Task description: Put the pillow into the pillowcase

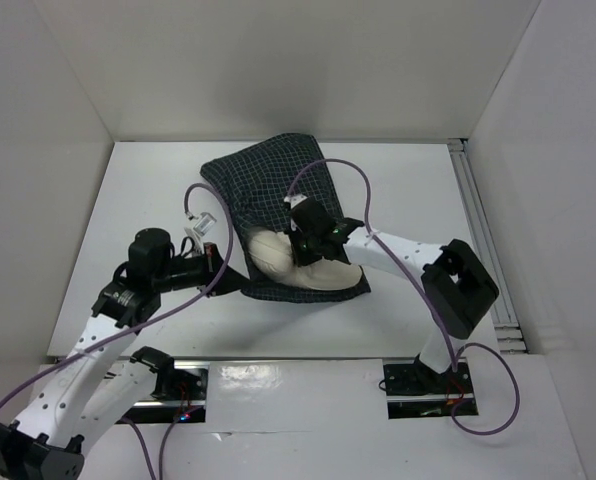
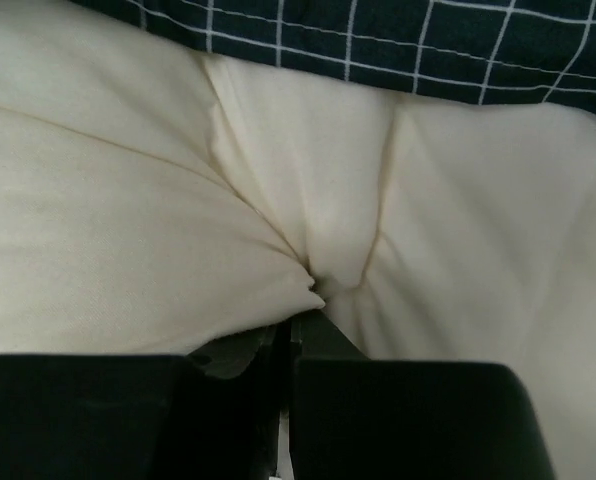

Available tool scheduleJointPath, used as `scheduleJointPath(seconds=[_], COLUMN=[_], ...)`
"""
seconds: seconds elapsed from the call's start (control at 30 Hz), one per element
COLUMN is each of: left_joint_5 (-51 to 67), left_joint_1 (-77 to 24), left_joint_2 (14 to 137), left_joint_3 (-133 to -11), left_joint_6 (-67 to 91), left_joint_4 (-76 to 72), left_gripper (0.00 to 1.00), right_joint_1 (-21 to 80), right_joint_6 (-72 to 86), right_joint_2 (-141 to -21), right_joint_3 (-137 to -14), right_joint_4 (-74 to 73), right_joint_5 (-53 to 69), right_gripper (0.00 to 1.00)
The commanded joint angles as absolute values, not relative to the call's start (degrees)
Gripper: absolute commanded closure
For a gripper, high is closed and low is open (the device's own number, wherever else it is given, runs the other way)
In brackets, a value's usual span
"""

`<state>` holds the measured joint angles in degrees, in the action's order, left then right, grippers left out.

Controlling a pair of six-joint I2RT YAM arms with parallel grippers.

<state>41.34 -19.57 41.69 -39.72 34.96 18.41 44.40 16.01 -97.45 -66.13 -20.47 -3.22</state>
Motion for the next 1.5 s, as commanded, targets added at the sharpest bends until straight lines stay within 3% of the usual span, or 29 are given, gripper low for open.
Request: scheduleJointPath(seconds=[0.0,0.17,0.2,0.23,0.27,0.3,0.37,0.43,0.47,0.6,0.63,0.67,0.7,0.73,0.77,0.8,0.83,0.9,0.93,0.97,1.03,1.07,1.1,1.17,1.4,1.47], left_joint_5=[49.75,45.89,43.7,42.55,41.32,40.0,34.82,29.3,27.35,23.47,23.47,22.34,20.85,18.92,13.24,10.92,8.64,0.23,-3.04,-6.82,-10.28,-9.67,-8.28,-7.73,4.37,9.13], left_joint_1=[-20.04,-20.04,-20.04,-20.04,-20.04,-20.04,-20.04,-20.04,-20.04,-20.04,-20.04,-20.04,-21.43,-22.58,-23.72,-25.12,-25.14,-25.75,-25.75,-25.23,-23.13,-20.24,-18.82,-15.48,-9.84,-10.45], left_joint_2=[35.86,34.98,35.94,36.64,37.17,37.7,39.37,40.77,42.61,52.16,54.64,57.19,59.57,64.29,66.42,68.45,72.3,76.44,78.47,80.05,84.36,85.42,87.6,90.16,113.94,116.62], left_joint_3=[-42.54,-43.68,-46.03,-47.53,-49.03,-52.09,-55.09,-58.7,-59.32,-61.17,-61.78,-61.79,-62.74,-63.36,-64.85,-65.65,-66.26,-69.07,-70.65,-72.67,-75.22,-75.93,-76.46,-76.46,-89.27,-91.58], left_joint_6=[38.06,37.53,35.53,34.64,33.76,32.1,30.33,28.22,28.21,26.28,25.67,24.97,24.96,24.26,24.26,24.26,24.26,25.92,26.88,28.29,31.28,31.99,32.78,32.78,33.84,34.37], left_joint_4=[15.73,21.42,23.62,26.08,29.5,31.01,33.04,34.8,35.41,35.08,35.07,34.11,34.1,33.58,33.57,33.57,33.57,32.78,33.39,32.88,32.87,29.56,27.88,24.45,23.72,21.64], left_gripper=[1.0,0.98,0.83,0.42,0.24,0.11,0.03,0.01,0.03,0.44,0.69,0.76,0.82,0.85,0.85,0.81,0.71,0.57,0.57,0.52,0.35,0.22,0.16,0.01,0.0,0.0], right_joint_1=[43.24,44.99,45.0,45.7,45.7,46.4,47.81,50.0,50.53,50.54,50.54,50.54,49.84,49.05,46.43,44.93,43.35,39.04,37.81,35.7,33.67,32.71,30.87,29.19,27.07,27.07], right_joint_6=[17.49,18.01,18.02,18.02,18.54,18.54,18.54,18.02,18.02,21.35,23.45,25.03,27.14,29.16,32.4,33.39,34.36,37.69,38.66,39.89,43.58,44.72,46.48,47.89,51.86,52.38], right_joint_2=[-98.78,-96.6,-95.81,-94.84,-92.66,-91.51,-87.65,-84.92,-81.94,-73.69,-72.09,-70.68,-68.4,-67.6,-66.98,-66.45,-65.75,-64.96,-63.91,-63.29,-62.06,-61.53,-60.83,-60.82,-67.14,-71.08], right_joint_3=[-66.09,-66.8,-66.8,-66.19,-66.18,-66.18,-66.18,-66.7,-66.71,-65.66,-65.05,-63.3,-62.32,-61.18,-58.82,-57.32,-55.91,-51.19,-49.41,-47.74,-42.73,-41.32,-38.79,-37.1,-33.22,-33.22], right_joint_4=[-15.91,-16.96,-16.96,-16.96,-16.96,-16.96,-16.96,-18.28,-19.76,-24.16,-25.13,-26.09,-29.24,-30.66,-32.07,-33.12,-33.92,-33.93,-31.58,-30.25,-26.74,-22.89,-20.68,-15.31,0.51,3.15], right_joint_5=[-5.81,-5.8,-6.32,-6.33,-6.33,-5.55,-4.75,-5.88,-6.93,-14.04,-16.15,-20.96,-23.35,-25.29,-25.92,-24.62,-23.04,-16.48,-13.83,-11.28,-3.19,-0.55,4.69,9.47,19.77,20.39], right_gripper=[1.0,1.0,1.0,1.0,1.0,0.95,0.69,0.28,0.23,0.17,0.19,0.25,0.61,0.79,0.92,0.97,0.95,0.72,0.64,0.38,0.23,0.17,0.06,0.0,0.0,0.05])
